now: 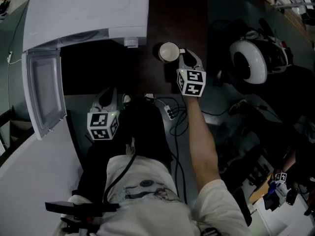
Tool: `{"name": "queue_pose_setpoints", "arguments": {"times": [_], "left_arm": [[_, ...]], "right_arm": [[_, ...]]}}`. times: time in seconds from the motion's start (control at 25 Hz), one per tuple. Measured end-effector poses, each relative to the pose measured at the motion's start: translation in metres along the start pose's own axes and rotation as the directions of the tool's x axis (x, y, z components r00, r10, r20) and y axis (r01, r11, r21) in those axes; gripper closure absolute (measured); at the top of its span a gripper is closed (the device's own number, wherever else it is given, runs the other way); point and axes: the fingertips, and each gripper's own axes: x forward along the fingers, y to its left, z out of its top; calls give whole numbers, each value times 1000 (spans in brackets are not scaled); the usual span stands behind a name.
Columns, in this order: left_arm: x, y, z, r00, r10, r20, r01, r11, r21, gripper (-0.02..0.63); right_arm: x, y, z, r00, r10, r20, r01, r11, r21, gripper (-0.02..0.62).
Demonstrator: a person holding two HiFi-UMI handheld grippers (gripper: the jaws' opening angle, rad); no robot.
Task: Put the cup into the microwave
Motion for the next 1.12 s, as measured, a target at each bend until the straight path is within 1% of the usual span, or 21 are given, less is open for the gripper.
{"name": "queue_pose_setpoints", "arguments": {"times": [0.2, 0.4, 0.6, 0.8, 0.92, 1.12], "left_arm": [[0, -3, 3, 1000, -11, 22, 11, 1000, 1, 607], [-10, -3, 21, 996, -26, 85, 25, 1000, 8, 609], [-35, 9, 41, 989, -23, 145, 22, 1000, 10, 609], [-55, 23, 62, 978, -9, 207, 6, 1000, 17, 609], [-67, 35, 69, 971, 11, 240, -11, 1000, -2, 609], [-93, 59, 70, 961, 58, 271, -49, 998, -39, 609]], "right_arm": [[-18, 9, 11, 1000, 0, 27, 0, 1000, -12, 555], [-42, 34, 29, 998, 8, 61, -6, 1000, -21, 555], [-72, 79, 48, 996, 43, 73, -39, 998, -57, 555], [-93, 127, 70, 992, 98, 78, -90, 992, -92, 555], [-97, 159, 77, 989, 133, 70, -124, 985, -116, 555], [-100, 218, 82, 977, 209, 42, -202, 970, -138, 555]]}}
